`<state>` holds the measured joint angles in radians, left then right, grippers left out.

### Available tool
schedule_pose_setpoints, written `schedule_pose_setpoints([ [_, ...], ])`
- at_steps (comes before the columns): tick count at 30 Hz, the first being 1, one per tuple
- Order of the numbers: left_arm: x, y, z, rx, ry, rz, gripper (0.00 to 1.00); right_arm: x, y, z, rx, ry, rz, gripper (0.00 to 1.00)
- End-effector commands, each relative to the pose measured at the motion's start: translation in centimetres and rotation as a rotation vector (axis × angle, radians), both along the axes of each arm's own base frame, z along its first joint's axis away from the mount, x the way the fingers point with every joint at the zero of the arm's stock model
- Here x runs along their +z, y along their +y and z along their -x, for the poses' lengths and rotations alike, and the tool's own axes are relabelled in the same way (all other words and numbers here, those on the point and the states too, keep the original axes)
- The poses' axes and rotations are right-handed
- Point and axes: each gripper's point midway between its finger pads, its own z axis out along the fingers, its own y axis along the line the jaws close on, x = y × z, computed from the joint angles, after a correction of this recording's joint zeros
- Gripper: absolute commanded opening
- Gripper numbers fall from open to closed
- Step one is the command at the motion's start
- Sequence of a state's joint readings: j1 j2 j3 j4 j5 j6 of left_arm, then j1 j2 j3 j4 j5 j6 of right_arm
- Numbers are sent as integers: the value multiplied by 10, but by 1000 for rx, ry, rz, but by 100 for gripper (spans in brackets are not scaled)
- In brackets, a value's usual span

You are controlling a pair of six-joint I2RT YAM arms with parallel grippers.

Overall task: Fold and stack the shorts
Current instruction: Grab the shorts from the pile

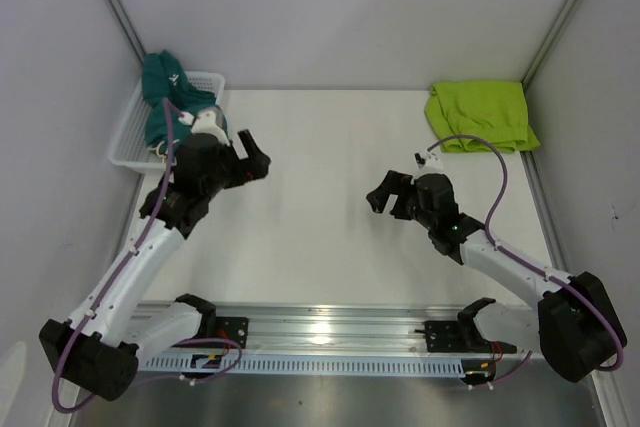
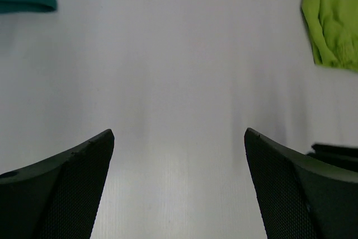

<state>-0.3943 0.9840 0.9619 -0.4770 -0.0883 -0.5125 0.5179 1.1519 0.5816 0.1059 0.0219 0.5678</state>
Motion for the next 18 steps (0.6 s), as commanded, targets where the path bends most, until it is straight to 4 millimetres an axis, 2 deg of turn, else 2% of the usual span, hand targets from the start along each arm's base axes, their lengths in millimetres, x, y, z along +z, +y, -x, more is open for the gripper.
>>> schedule_pose_setpoints([
  [1,23,57,-25,200,-12,-79,99,9,14,-1,42,-64,-1,98],
  [2,27,64,-35,226,-7,-82,99,8,17,0,53,-62,2,97],
  [4,21,78,-42,286,31,-49,99,8,22,3,75,-57,1,97],
  [5,12,92,-48,329,55,-23,99,10,24,4,88,-62,1,97],
  [6,11,90,-50,326,65,47,99,10,25,6,92,-60,0,97],
  [7,10,100,-53,360,61,82,99,12,26,6,92,-64,-6,97],
  [8,-1,102,-56,371,57,114,99,10,27,8,92,-60,-10,97],
  [9,3,102,-57,384,31,159,99,10,33,12,123,-55,-25,97],
  [10,4,103,-59,394,17,178,99,11,35,13,130,-56,-34,96],
  [15,-15,108,-67,482,30,239,99,10,42,19,155,-55,-51,96],
  [16,-17,121,-69,530,25,253,99,10,42,20,156,-55,-53,96],
  [17,-33,123,-67,553,50,265,99,9,41,20,153,-54,-52,96],
  [18,-31,125,-72,590,32,323,99,7,40,20,149,-53,-50,96],
])
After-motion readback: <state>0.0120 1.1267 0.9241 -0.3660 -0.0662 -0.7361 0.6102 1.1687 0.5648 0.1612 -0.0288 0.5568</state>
